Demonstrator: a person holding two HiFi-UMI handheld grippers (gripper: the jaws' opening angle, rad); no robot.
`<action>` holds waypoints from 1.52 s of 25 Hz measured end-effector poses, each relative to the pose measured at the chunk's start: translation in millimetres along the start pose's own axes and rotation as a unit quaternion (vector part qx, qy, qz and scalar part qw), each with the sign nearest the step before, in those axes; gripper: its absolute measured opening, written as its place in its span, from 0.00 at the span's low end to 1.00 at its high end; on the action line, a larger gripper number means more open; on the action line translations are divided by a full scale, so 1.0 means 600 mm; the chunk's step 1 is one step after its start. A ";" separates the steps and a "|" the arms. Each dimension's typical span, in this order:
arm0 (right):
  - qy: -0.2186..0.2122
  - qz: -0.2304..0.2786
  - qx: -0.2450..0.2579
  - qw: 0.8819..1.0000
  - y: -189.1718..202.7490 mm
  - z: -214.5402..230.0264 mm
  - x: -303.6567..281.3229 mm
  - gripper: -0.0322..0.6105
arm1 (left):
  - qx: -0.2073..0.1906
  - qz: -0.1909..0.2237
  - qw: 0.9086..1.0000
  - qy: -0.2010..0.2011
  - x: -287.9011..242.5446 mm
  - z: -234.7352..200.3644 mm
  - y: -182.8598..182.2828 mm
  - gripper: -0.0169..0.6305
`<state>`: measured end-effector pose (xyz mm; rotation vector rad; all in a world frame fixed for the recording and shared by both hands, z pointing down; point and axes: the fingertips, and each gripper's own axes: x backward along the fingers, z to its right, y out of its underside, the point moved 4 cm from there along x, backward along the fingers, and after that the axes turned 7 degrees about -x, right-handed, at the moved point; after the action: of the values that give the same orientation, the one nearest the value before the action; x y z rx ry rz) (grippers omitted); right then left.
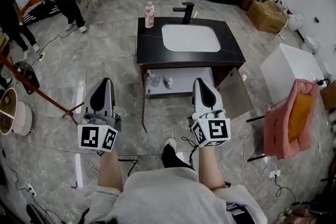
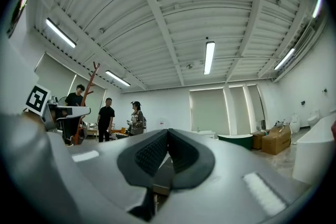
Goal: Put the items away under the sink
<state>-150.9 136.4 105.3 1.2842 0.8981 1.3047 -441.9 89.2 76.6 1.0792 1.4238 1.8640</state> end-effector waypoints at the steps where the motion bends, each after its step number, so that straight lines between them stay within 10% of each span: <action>1: -0.004 0.001 0.000 1.000 -0.001 0.011 -0.017 0.07 | -0.002 0.001 1.000 -0.003 -0.017 0.000 0.001 0.04; 18: -0.057 0.004 -0.004 0.998 -0.003 0.191 -0.203 0.07 | -0.033 0.011 0.998 -0.048 -0.250 0.027 0.021 0.04; 38: -0.062 0.010 -0.005 0.998 0.023 0.266 -0.392 0.07 | -0.039 -0.008 0.999 -0.012 -0.469 -0.017 0.081 0.04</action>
<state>-26.1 -119.6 96.7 1.3542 0.7922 1.2285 -300.8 -157.6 47.6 1.0453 1.3329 1.8731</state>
